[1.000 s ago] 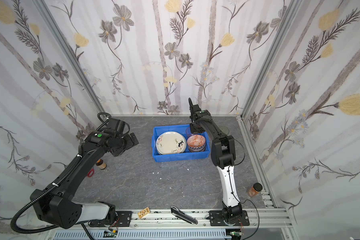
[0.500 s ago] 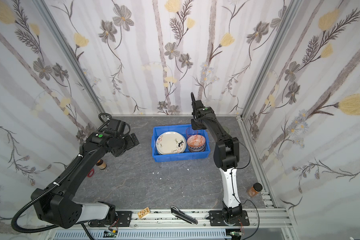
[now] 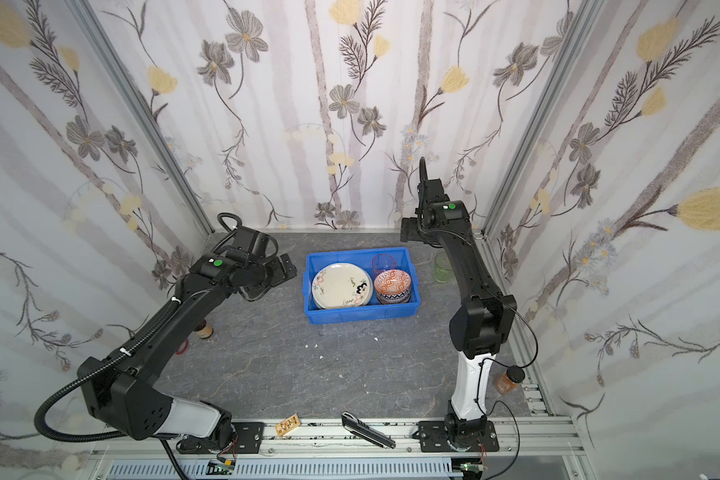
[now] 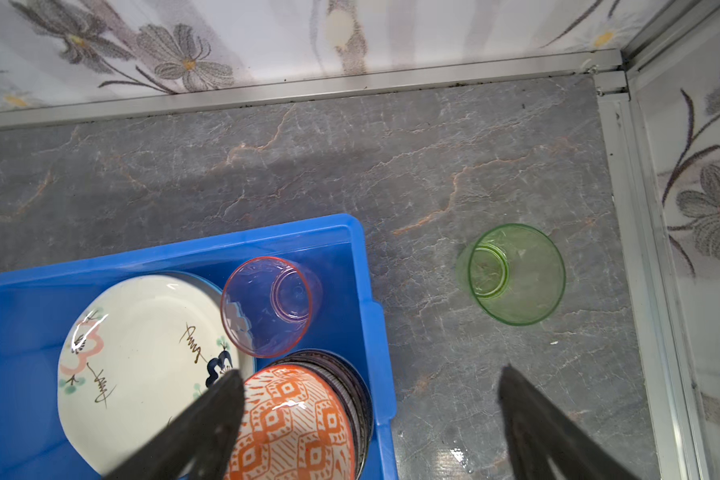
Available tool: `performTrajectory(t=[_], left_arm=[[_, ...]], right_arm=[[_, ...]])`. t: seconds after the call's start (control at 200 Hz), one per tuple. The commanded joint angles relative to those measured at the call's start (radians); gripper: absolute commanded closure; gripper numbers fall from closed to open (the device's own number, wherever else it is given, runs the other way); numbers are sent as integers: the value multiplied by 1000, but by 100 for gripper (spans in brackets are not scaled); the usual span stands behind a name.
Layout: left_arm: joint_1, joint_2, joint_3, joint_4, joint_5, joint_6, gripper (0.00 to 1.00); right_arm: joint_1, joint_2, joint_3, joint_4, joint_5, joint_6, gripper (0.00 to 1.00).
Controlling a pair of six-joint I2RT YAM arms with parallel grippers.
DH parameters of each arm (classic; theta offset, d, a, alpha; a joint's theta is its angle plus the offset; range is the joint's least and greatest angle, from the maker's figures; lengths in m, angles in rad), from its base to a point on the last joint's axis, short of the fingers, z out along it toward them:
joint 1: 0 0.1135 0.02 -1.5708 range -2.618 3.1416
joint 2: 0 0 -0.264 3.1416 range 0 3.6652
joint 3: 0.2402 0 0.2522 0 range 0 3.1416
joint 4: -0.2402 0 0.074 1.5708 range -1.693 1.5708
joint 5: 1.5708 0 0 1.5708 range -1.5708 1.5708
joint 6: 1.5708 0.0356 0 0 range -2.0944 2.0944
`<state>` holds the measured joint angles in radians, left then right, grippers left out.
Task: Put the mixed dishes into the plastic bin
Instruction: 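Open the right gripper and move it toward the green cup while left hovers over bin, then lower the right gripper onto the green clear cup and grasp its rim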
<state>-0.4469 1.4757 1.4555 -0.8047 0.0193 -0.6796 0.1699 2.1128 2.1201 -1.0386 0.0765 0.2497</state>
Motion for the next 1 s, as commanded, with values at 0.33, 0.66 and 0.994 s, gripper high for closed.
performTrajectory(t=[0.33,0.66,0.994], left_arm=[[-248,206,143,102,-115,53,0],[-273,257,161,125,-93,59,0],[-273,274,148,131,-81,63,1]], right_arm=[[-185,-32,-171,44,18,8,0],[-278,36,-231,126,-58,10,4],[-297,160,-170,144,-59,29,8]])
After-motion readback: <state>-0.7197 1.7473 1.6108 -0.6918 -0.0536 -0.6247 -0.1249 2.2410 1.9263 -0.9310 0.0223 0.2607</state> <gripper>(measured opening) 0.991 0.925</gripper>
